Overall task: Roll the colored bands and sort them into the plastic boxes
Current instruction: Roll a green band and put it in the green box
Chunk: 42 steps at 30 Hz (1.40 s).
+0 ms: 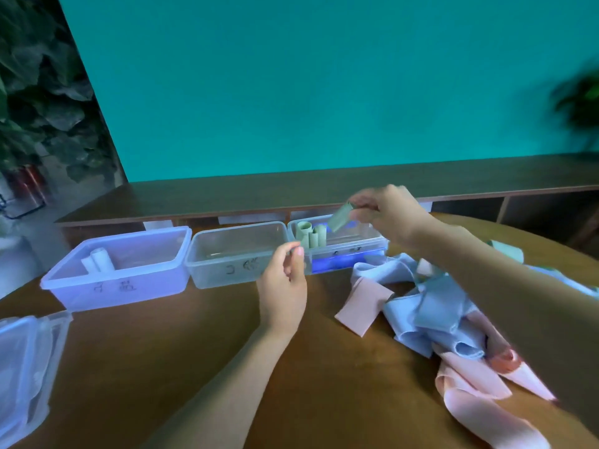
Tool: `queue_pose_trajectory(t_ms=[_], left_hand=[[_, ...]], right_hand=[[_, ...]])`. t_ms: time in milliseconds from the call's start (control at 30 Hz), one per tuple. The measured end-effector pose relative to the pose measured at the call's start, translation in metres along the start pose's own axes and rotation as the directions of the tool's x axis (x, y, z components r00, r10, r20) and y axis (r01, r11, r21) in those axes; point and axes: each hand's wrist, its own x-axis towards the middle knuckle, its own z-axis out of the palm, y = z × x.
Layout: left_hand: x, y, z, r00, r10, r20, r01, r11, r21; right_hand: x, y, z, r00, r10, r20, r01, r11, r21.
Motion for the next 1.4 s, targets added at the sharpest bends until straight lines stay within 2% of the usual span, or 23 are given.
queue_pose_trajectory(t_ms=[100,200,333,467,667,933,1400], left_hand=[[0.006,-0.010,0.014,0.995,0.100,-0.012,-0.096,0.977,0.189],[0.014,-0.017,0.024,0.987,0.155,0.043,-0.160,0.940,0.300],[0.019,-0.024,0.030,0.972,0.215,0.096,-0.235,0.905,0.354],[0.019,-0.027,0.032,0.968,0.224,0.115,-0.251,0.899,0.358],[0.020,-0.025,0.031,0.966,0.199,0.163,-0.248,0.892,0.379],[0.020,-0.025,0.031,0.963,0.177,0.205,-0.244,0.894,0.375],[0.021,-0.027,0.032,0.980,0.110,0.168,-0.169,0.904,0.392]], right_hand=[[0.030,0.030,0.007,0.998,0.045,0.047,-0.039,0.993,-0.114],[0.053,0.049,0.023,0.987,0.067,0.146,-0.039,0.982,-0.185],[0.071,0.061,0.043,0.962,0.078,0.263,-0.013,0.970,-0.241],[0.085,0.066,0.058,0.934,0.099,0.344,-0.008,0.966,-0.257],[0.100,0.063,0.078,0.935,0.126,0.330,-0.046,0.970,-0.239],[0.100,0.069,0.086,0.964,0.129,0.232,-0.115,0.991,-0.072],[0.091,0.073,0.092,0.968,0.164,0.189,-0.174,0.984,0.039]])
